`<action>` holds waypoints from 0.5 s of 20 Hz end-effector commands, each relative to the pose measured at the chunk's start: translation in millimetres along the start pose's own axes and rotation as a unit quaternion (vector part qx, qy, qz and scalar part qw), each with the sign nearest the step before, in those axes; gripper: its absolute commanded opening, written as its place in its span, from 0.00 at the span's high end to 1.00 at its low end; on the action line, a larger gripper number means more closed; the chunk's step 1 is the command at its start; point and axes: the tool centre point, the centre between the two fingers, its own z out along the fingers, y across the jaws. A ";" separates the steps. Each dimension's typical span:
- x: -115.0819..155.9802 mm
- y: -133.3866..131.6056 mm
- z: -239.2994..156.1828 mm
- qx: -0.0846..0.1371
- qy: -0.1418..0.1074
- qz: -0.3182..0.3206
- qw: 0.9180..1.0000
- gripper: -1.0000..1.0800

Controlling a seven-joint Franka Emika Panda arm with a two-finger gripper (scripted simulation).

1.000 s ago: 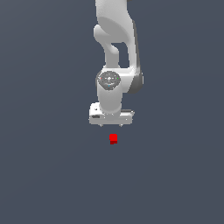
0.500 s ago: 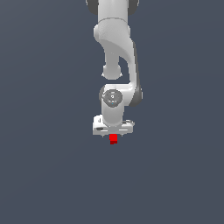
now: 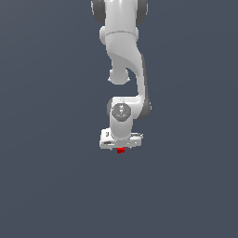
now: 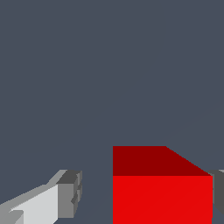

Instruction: Lift up the red cube by 0.2 meters.

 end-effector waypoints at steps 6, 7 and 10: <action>0.6 0.2 -2.3 0.000 0.000 0.000 1.000 1.00; 0.6 0.2 -2.3 0.000 0.000 0.000 1.000 1.00; 0.6 0.2 -2.3 0.000 0.000 0.000 1.000 1.00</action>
